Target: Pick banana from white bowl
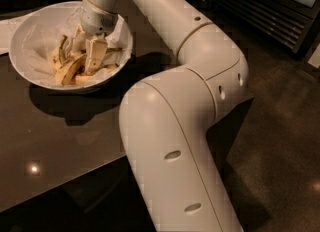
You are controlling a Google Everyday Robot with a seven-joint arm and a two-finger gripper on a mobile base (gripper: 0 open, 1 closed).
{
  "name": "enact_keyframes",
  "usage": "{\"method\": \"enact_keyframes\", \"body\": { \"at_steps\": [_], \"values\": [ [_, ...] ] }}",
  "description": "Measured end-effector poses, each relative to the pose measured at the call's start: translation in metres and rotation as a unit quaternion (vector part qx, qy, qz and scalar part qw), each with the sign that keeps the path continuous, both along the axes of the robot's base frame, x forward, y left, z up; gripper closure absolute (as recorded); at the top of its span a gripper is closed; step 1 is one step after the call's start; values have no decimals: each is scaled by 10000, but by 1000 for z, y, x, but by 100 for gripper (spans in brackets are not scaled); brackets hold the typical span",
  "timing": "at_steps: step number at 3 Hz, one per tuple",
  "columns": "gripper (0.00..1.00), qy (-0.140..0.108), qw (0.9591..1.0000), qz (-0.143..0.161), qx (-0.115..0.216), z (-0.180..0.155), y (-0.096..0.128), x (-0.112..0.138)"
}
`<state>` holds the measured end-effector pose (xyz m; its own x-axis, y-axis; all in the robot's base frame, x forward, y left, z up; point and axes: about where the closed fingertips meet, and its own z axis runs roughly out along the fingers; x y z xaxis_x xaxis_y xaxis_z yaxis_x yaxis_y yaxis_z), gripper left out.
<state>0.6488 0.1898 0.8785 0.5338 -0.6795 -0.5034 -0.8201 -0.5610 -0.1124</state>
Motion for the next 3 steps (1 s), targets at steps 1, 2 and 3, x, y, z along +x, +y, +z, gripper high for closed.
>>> {"method": "enact_keyframes", "body": {
  "at_steps": [1,2,3],
  "values": [
    [75,-51,9999,76,-81,-1,1,1],
    [97,-143,9997,78,-165,1,-2,4],
    [100,-147,9997,77,-168,1,-3,4]
  ]
}}
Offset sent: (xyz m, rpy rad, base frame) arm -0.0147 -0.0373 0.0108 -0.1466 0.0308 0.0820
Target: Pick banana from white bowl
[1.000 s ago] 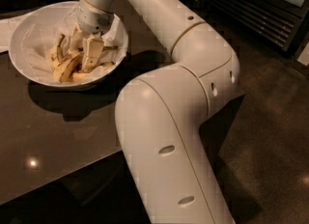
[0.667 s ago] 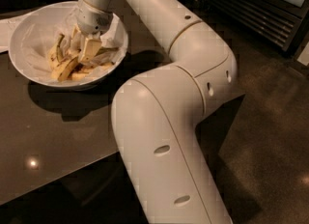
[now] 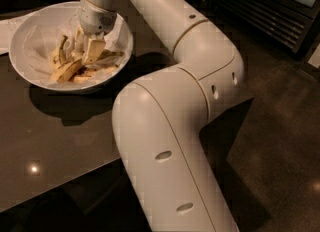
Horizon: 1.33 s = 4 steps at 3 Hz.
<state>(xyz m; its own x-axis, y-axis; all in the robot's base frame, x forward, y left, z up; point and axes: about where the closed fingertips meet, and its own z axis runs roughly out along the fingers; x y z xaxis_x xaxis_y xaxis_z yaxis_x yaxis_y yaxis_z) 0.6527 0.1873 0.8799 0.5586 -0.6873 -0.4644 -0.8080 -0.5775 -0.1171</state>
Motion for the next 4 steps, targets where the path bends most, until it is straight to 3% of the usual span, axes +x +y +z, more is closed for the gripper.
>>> {"method": "enact_keyframes", "body": {
  "at_steps": [1,4],
  "values": [
    [100,-231,9995,-164,164,8,10,8],
    [100,-325,9989,-89,314,32,5,0]
  ]
}}
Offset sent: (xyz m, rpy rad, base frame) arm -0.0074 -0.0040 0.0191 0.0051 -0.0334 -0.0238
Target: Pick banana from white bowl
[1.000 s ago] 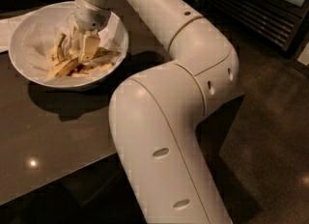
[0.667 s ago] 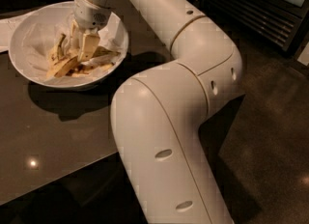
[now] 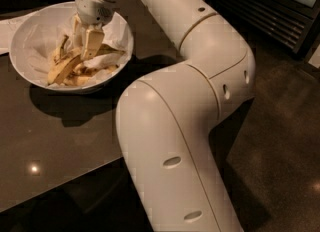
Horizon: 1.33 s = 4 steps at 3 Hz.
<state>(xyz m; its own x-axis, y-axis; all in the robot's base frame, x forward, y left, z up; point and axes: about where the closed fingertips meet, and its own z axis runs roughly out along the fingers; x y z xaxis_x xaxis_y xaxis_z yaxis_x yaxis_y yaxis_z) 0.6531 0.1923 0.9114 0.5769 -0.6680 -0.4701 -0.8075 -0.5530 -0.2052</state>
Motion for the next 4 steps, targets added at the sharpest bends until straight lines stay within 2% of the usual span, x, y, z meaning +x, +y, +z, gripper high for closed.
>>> {"method": "enact_keyframes", "body": {
  "at_steps": [1,3,4],
  "values": [
    [100,-71,9999,-75,3,30,0,-3],
    [100,-226,9991,-270,215,37,8,5],
    [100,-90,9968,-684,409,51,-16,-23]
  ]
}}
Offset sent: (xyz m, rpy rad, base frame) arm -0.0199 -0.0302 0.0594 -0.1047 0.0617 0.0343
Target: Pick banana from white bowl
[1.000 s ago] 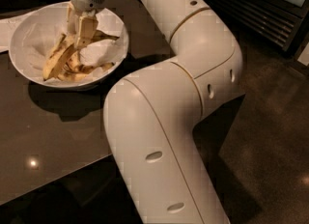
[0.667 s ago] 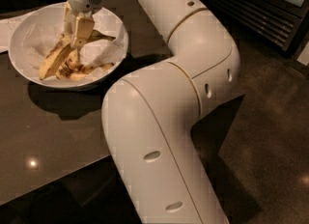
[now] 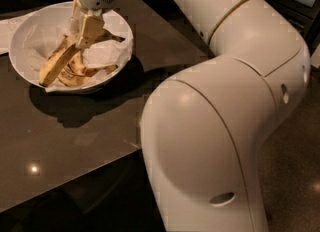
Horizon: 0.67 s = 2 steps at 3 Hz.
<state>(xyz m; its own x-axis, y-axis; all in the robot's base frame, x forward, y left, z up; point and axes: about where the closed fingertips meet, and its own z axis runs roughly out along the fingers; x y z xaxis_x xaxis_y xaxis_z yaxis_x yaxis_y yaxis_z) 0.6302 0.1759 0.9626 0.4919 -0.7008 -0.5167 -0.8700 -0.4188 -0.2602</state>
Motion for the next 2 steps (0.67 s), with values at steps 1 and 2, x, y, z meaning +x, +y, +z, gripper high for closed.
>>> {"method": "enact_keyframes", "body": {
  "at_steps": [1,2],
  "values": [
    [100,0,10000,0,0,0,0,0],
    [100,26,9998,-170,95,8,-11,-11]
  ]
}}
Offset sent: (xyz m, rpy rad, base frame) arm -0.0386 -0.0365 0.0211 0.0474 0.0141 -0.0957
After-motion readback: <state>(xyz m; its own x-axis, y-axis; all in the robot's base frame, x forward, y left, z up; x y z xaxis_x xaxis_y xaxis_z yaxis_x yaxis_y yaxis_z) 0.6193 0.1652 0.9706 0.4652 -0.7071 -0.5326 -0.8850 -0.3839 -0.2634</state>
